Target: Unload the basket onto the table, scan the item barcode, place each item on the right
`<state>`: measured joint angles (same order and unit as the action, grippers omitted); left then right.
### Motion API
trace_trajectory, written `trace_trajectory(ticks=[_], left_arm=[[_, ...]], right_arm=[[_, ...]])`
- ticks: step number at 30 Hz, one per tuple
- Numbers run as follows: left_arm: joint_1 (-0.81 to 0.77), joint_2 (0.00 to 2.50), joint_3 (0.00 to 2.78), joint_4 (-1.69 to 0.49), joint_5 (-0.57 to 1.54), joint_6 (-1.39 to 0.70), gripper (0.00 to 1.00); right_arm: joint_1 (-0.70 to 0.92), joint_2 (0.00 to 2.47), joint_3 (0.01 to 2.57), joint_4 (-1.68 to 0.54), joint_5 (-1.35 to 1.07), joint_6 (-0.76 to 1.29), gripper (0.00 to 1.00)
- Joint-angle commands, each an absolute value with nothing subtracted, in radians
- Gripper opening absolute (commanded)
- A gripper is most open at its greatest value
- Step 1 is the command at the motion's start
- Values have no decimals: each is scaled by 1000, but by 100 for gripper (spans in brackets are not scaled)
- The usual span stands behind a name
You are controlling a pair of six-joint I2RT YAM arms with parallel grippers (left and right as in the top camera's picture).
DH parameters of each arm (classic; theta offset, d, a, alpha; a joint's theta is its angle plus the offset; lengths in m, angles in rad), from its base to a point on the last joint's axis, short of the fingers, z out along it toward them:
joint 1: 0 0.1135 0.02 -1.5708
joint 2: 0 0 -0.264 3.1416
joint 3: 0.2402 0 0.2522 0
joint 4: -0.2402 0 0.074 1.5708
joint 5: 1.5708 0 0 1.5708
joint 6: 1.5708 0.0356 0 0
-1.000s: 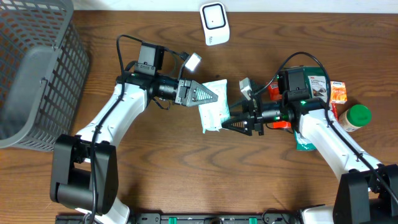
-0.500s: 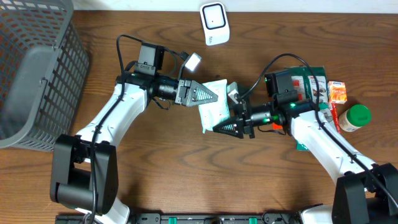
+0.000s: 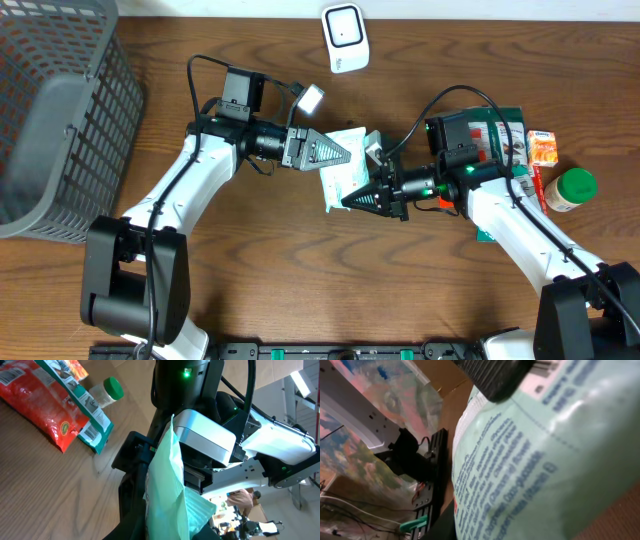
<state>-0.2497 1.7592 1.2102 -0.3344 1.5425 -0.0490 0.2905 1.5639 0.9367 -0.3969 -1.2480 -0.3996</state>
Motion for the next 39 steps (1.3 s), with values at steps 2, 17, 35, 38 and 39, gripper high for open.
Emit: trace_trajectory(ticks=[2,17,35,38,39], left_arm=[[-247,1758,1206,-330,1551,-49,22],[-245,1758,1206,-296,1552,-50,21],[-186,1758,1206,-297,1449,-51,52],[-182,1758,1206,-293,1443,-51,61],[-179,1758,1206,-293,1433,-51,61]], right_arm=[[263,1573,933,-384,-1261,-333,24],[224,1573,933,-384,-1261,-284,7],[180,1573,933,-363,-1103,-157,1],[180,1573,934,-364,-1080,-127,1],[180,1573,939,-364,-1062,-110,1]])
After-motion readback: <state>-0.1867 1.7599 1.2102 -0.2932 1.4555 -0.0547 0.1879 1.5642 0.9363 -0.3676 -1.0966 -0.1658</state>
